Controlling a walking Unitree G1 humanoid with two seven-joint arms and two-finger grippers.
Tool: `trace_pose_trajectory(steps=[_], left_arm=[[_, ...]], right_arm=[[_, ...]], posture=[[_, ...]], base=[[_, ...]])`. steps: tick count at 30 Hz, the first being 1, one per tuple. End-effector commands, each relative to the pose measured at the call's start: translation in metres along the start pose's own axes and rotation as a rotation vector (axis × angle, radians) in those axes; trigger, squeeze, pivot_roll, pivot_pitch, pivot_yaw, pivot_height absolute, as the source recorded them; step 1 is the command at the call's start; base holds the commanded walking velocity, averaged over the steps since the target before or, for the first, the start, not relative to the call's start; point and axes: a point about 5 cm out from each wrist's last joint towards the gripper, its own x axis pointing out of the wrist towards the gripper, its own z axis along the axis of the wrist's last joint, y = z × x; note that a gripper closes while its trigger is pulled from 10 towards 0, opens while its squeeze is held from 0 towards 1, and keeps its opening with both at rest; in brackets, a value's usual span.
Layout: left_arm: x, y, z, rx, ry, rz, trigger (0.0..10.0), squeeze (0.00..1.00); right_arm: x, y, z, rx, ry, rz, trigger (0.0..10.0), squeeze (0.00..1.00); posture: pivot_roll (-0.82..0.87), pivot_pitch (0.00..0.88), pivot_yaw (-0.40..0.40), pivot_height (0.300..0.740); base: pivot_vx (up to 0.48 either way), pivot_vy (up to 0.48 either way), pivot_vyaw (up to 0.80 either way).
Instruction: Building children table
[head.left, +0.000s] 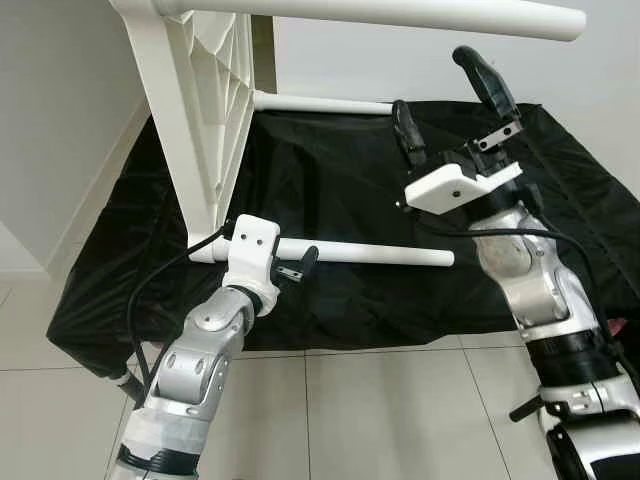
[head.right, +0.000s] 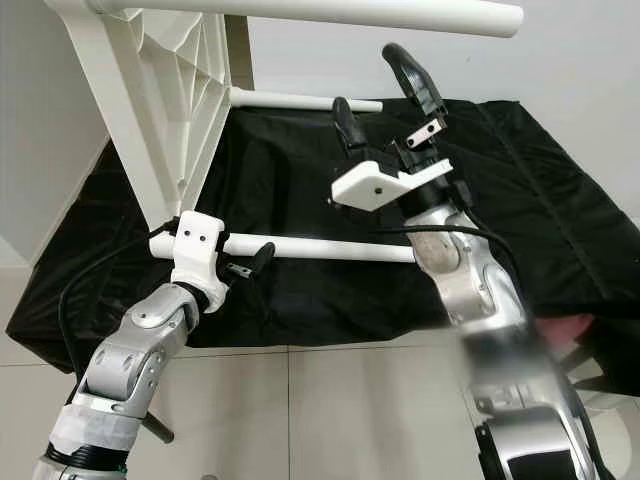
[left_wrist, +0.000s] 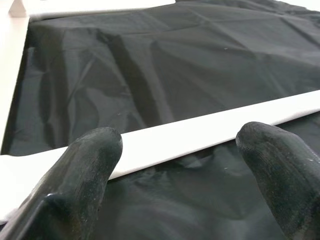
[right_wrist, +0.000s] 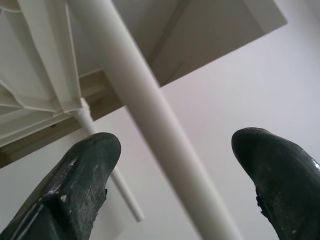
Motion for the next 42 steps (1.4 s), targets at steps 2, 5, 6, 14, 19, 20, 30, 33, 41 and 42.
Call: trace_pose_trajectory(steps=[2,5,6,14,19,20,30,33,41,42], left_arm=[[0.002,-0.001,0.001,-0.002,0.007,-0.037,10.0,0.0],[0.003,-0.001,0.001,-0.002,0.006,-0.033,10.0,0.0],[0.003,0.0,0.001,-0.002,0.006,-0.031,10.0,0.0],[0.003,0.0,0.001,-0.002,0.006,-0.028,10.0,0.0],[0.005,-0.001,0.003,-0.004,0.001,-0.031,10.0,0.0],[0.005,-0.001,0.003,-0.004,0.001,-0.031,10.0,0.0],[0.004,-0.002,0.002,-0.009,0.002,-0.029,10.0,0.0],[0.004,-0.002,0.003,-0.011,0.003,-0.029,10.0,0.0],[0.004,-0.003,0.002,-0.017,0.005,-0.032,10.0,0.0],[0.004,-0.003,0.002,-0.017,0.005,-0.032,10.0,0.0]], right_arm=[[0.012,0.005,-0.001,-0.023,0.0,0.05,10.0,0.0],[0.018,0.008,-0.004,-0.036,0.018,0.058,10.0,0.0],[0.02,0.009,-0.005,-0.047,0.028,0.06,10.0,0.0],[0.034,0.017,-0.008,-0.074,0.067,0.08,10.0,0.0],[0.056,0.02,-0.009,-0.097,0.078,0.084,10.0,0.0],[0.056,0.02,-0.009,-0.097,0.078,0.084,10.0,0.0],[0.088,0.022,-0.001,-0.13,0.066,0.064,10.0,0.0],[0.093,0.023,-0.002,-0.145,0.075,0.073,10.0,0.0],[0.106,0.025,-0.004,-0.208,0.109,0.112,10.0,0.0],[0.106,0.025,-0.004,-0.208,0.109,0.112,10.0,0.0]], posture=[[-0.03,0.026,0.014,0.74],[-0.03,0.029,0.012,0.74],[-0.03,0.029,0.012,0.74],[-0.03,0.032,0.013,0.74],[-0.03,0.037,0.011,0.74],[-0.03,0.037,0.011,0.74],[-0.03,0.043,0.009,0.74],[-0.03,0.045,0.011,0.74],[-0.03,0.048,0.009,0.74],[-0.03,0.048,0.009,0.74]], base=[[0.0,0.0,0.0],[0.0,0.0,0.0],[0.0,0.0,0.0],[0.0,0.0,0.0],[0.0,0.0,0.0],[0.0,0.0,0.0],[0.0,0.0,0.0],[0.0,0.0,0.0],[0.0,0.0,0.0],[0.0,0.0,0.0]])
